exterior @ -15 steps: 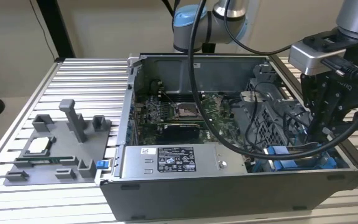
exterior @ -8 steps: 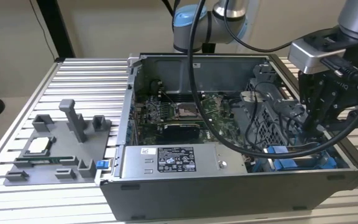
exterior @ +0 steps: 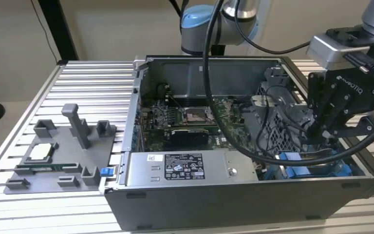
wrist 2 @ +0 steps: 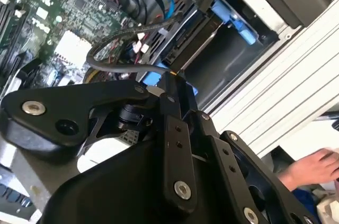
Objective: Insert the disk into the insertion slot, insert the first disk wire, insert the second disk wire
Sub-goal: 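Insert the first disk wire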
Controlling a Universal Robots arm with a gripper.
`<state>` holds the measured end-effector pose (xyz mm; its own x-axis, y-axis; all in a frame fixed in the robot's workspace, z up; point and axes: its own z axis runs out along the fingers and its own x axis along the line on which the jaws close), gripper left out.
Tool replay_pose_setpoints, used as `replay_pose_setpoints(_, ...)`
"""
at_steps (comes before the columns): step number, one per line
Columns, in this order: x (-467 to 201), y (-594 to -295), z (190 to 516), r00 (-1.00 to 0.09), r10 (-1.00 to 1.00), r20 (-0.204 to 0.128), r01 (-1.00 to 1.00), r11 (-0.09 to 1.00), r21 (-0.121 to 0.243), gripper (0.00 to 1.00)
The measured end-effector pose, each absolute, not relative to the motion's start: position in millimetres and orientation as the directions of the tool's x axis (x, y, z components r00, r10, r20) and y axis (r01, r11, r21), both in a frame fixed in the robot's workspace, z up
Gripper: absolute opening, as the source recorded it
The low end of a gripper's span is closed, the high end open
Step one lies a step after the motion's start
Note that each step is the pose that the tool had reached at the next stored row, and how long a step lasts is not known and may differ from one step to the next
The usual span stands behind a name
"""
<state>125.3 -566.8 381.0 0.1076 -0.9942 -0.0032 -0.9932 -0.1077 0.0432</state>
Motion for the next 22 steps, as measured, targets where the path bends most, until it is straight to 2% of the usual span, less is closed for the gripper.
replay_pose_setpoints(8, 146.4, -569.4, 380.8, 0.107, -0.994, -0.027, -0.992, -0.109, 0.07, 0.0)
replay_pose_setpoints(22, 164.2, -580.8, 378.0, 0.107, -0.994, -0.039, -0.99, -0.11, 0.085, 0.0)
